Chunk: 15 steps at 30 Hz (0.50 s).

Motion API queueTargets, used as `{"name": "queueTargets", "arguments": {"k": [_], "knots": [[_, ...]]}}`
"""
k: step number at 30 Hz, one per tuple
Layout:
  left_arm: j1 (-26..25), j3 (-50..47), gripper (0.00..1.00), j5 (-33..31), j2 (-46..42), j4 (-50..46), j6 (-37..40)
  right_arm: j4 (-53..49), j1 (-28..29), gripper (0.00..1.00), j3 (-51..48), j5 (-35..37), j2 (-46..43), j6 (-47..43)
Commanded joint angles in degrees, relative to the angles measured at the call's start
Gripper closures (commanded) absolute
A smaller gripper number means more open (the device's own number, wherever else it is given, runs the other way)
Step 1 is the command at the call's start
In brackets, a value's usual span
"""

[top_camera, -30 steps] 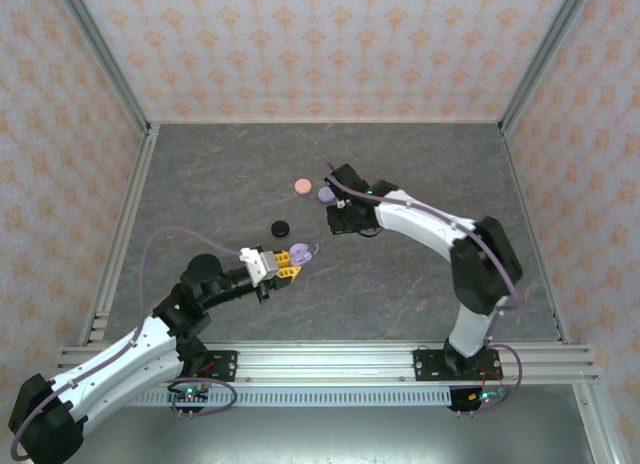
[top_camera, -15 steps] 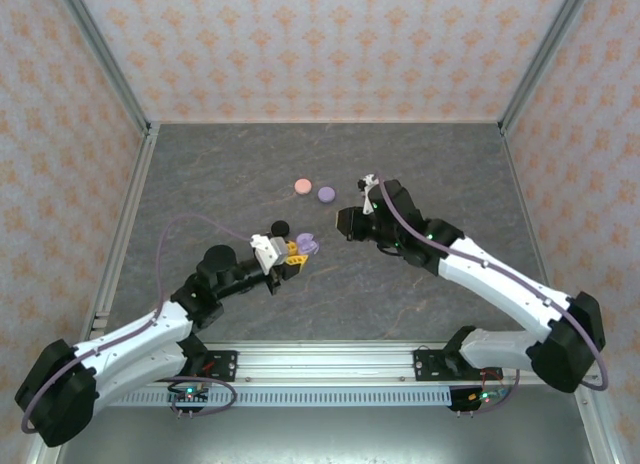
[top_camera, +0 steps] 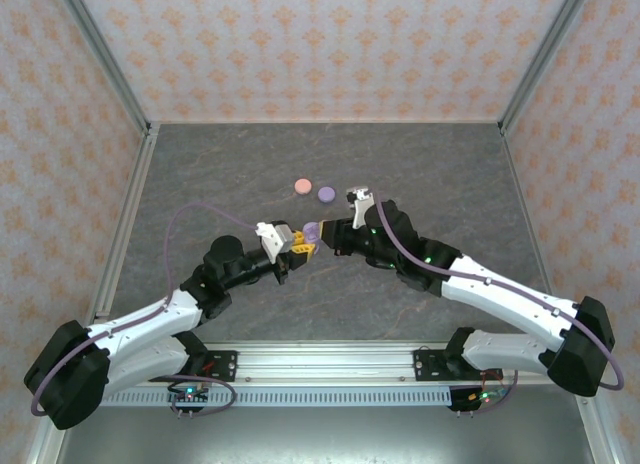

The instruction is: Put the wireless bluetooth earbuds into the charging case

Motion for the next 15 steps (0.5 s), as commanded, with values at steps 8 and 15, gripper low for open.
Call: {"name": "queueTargets", "arguments": {"k": [8, 15], "knots": [[-0.8, 1.2, 1.0, -0.3, -1.6, 2.4, -0.3, 3.9, 0.7, 0.82, 0.6, 0.5, 3.1, -0.6], [-0.8, 1.1, 1.0, -0.5, -1.8, 2.4, -0.3, 3.7, 1.1, 0.82, -0.2, 0.7, 3.1, -0.5]]}}
